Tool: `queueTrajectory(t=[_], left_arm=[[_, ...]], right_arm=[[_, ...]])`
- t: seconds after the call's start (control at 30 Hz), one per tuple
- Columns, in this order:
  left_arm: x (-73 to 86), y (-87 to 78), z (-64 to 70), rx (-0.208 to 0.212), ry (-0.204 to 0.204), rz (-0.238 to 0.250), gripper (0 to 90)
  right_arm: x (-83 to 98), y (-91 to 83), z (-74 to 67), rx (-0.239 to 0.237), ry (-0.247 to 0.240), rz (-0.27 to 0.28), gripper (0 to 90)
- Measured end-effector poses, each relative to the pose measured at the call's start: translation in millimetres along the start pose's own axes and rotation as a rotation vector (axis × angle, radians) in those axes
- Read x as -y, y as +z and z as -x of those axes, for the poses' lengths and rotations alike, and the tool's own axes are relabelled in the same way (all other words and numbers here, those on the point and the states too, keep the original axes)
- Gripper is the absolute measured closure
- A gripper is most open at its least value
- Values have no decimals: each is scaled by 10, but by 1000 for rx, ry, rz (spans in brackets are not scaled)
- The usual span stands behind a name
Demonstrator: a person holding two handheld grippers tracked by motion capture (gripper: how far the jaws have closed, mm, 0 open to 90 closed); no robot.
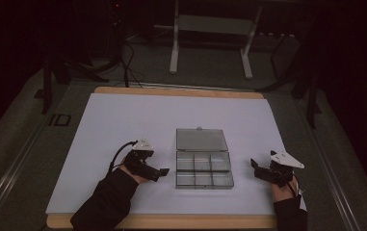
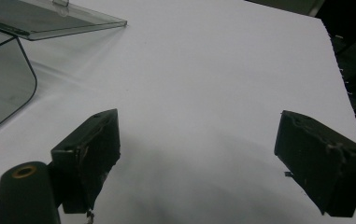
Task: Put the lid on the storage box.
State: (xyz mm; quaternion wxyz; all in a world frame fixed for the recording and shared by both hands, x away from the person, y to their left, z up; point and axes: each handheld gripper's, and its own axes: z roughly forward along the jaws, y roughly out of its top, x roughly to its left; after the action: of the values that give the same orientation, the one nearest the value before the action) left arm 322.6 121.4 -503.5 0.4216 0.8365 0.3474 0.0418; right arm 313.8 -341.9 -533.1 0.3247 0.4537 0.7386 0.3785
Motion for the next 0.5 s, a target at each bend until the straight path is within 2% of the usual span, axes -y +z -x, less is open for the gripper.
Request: queueTrajectory(t=[0.37,0.5], left_arm=[[-268,78,41,21,0,12,25],[-387,97,46,12,6,12,27]], right_arm=[[1,-1,-3,-2,-2,1,141],[1,-1,-3,-1,-2,1,142]])
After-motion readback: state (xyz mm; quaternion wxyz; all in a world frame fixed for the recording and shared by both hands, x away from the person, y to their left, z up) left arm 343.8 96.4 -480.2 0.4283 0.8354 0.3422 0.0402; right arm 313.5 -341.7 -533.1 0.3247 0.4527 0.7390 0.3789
